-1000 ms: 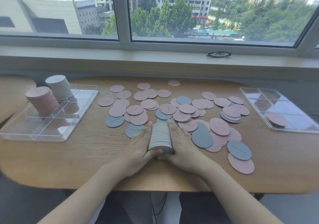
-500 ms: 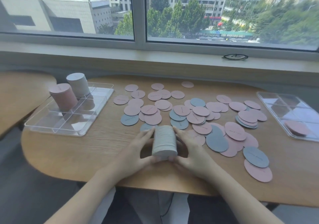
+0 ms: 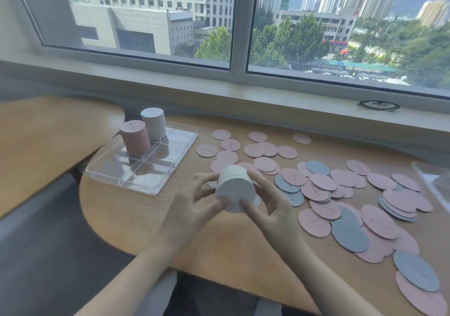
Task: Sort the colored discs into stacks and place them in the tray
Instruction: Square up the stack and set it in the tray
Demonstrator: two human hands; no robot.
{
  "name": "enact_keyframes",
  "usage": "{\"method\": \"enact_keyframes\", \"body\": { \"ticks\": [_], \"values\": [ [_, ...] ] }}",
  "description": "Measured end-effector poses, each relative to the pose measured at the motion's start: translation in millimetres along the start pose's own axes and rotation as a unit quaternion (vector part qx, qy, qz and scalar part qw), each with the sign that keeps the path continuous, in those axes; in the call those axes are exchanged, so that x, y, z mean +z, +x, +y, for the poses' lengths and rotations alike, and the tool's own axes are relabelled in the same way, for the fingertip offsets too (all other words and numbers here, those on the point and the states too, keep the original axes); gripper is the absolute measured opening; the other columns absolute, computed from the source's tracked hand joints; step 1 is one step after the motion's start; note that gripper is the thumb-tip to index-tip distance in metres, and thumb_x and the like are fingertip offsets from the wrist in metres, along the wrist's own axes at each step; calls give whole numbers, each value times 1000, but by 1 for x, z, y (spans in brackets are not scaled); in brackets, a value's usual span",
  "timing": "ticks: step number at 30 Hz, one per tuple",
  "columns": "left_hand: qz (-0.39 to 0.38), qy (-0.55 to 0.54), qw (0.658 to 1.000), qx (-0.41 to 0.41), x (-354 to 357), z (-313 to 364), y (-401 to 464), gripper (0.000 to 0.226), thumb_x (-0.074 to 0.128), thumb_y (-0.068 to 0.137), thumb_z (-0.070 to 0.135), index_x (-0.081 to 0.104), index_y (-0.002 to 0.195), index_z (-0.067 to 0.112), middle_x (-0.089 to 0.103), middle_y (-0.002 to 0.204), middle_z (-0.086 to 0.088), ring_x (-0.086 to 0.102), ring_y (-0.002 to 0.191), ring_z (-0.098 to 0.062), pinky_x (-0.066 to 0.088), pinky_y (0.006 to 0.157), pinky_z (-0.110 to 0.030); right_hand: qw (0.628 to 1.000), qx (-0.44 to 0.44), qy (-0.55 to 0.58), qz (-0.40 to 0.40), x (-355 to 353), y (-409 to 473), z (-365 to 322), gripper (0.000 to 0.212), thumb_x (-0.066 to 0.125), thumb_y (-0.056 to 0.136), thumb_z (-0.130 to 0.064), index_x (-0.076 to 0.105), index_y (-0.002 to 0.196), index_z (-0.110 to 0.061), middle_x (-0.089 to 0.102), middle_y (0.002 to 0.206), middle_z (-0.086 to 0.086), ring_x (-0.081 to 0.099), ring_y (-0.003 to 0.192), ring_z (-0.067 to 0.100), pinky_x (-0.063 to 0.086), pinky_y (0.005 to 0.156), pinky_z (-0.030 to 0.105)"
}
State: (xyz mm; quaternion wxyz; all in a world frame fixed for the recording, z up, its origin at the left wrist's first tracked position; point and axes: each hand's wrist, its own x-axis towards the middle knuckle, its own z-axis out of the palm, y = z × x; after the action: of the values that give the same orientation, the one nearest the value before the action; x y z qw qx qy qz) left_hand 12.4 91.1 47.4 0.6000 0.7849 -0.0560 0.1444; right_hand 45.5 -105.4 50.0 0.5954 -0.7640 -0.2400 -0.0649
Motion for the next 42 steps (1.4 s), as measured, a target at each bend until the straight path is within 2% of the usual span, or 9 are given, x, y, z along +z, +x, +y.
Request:
{"method": "enact_keyframes", "body": {
  "ticks": [4,7,9,16,20,26,32,37,42],
  "values": [
    [83,0,995,-47,-33,5,30,32,62,87,54,62,116,40,69,108,21,68,97,3,47,78,-12,993,58,100,-23,47,58,-13,31,68,94,-24,62,120,-40,68,121,-2,68,107,13,54,88,35],
    [116,22,991,-68,-59,-12,70,26,55,91,64,60,115,56,70,110,19,68,106,-6,52,96,-36,992,93,66,-57,76,114,-10,27,61,96,-32,56,117,-49,68,117,-3,68,96,2,51,80,19],
    [125,30,988,-91,-74,-27,101,21,51,90,62,58,109,65,71,111,19,67,109,-9,50,101,-44,990,107,34,-81,93,154,-1,27,54,98,-36,50,123,-46,70,111,-4,66,99,9,51,84,27],
    [119,121,972,-163,-107,-43,209,37,41,102,47,61,129,33,69,116,2,66,108,-23,51,99,-42,983,128,-53,-118,133,277,33,49,37,88,-44,46,134,-31,63,119,-1,60,106,24,52,91,45],
    [119,162,961,-192,-117,-59,240,38,39,100,47,64,122,29,66,107,-1,65,106,-28,52,97,-44,975,139,-95,-147,145,317,49,45,33,84,-44,48,124,-29,64,114,4,59,98,26,49,83,42],
    [86,347,890,-281,-108,-86,243,59,28,105,51,58,131,7,59,132,-19,51,124,-36,36,97,-40,923,121,-274,-241,158,333,75,27,33,99,-39,46,100,-15,51,105,4,46,93,24,33,68,32],
    [108,312,908,-257,-103,-72,226,59,30,105,52,56,125,4,61,126,-19,52,108,-32,35,85,-36,970,118,-161,-141,120,305,65,53,41,101,-44,42,146,-16,48,148,2,45,134,21,36,111,40],
    [156,347,907,-181,-82,-61,183,64,39,102,50,35,145,3,42,146,-20,33,137,-34,26,109,-45,970,99,-188,-116,44,229,61,39,44,102,-38,53,135,-21,61,124,-6,58,108,13,46,94,33],
    [94,306,947,14,-17,-62,127,46,54,96,37,53,136,15,50,134,-4,39,127,-25,28,107,-31,944,85,-290,-134,-27,134,71,36,51,99,-37,56,132,-24,57,133,-9,48,125,9,37,106,31]
  ]
}}
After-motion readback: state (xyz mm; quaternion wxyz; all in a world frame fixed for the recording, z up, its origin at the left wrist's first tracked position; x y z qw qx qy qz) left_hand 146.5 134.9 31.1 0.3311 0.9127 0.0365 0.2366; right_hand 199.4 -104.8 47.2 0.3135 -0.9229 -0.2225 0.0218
